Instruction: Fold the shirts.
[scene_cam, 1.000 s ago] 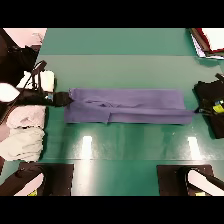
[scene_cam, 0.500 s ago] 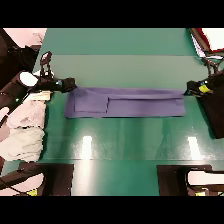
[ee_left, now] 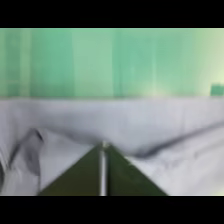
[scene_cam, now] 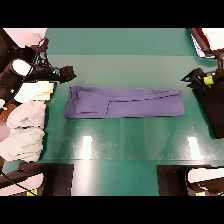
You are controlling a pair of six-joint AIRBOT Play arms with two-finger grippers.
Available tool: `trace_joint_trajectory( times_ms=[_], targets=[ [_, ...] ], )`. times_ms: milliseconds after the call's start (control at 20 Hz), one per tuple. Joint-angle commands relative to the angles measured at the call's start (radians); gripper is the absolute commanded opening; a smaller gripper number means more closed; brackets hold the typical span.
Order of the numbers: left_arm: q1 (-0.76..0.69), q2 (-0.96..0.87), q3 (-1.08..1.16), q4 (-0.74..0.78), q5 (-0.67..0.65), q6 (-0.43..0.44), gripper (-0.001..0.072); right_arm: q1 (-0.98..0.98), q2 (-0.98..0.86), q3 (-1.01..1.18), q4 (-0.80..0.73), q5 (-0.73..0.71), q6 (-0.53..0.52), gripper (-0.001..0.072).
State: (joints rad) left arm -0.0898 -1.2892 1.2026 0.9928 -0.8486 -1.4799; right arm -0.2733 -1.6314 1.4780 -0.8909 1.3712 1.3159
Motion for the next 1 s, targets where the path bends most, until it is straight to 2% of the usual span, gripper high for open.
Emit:
trace_joint_trajectory(
  times_ms=[0, 250, 300, 350, 700, 800, 950],
  targets=[
    [0.000, -0.001, 0.026, -0.009, -0.140, 0.023, 0.0027, -0.107, 0.006, -0.086, 0.016, 0.088, -0.084, 0.0587],
    [0.000, -0.001, 0.026, -0.009, -0.175, 0.021, 0.0027, -0.185, -0.048, -0.227, 0.044, 0.045, -0.167, 0.0572],
    [0.000, -0.001, 0.026, -0.009, -0.176, 0.021, 0.0027, -0.185, -0.068, -0.230, 0.059, 0.046, -0.184, 0.0547],
    [0.000, -0.001, 0.026, -0.009, -0.180, 0.021, 0.0028, -0.178, -0.084, -0.230, 0.074, 0.046, -0.193, 0.0499],
    [-0.006, -0.002, 0.026, -0.007, -0.192, 0.021, 0.0027, -0.065, -0.130, -0.228, 0.086, 0.043, -0.201, 0.0477],
    [-0.039, -0.010, 0.026, -0.009, -0.183, 0.021, 0.0027, -0.033, -0.129, -0.224, 0.088, 0.043, -0.222, 0.0326],
    [-0.124, -0.063, 0.028, -0.014, -0.145, 0.021, 0.0026, 0.006, -0.116, -0.188, 0.088, 0.051, -0.226, 0.0046]
  ],
)
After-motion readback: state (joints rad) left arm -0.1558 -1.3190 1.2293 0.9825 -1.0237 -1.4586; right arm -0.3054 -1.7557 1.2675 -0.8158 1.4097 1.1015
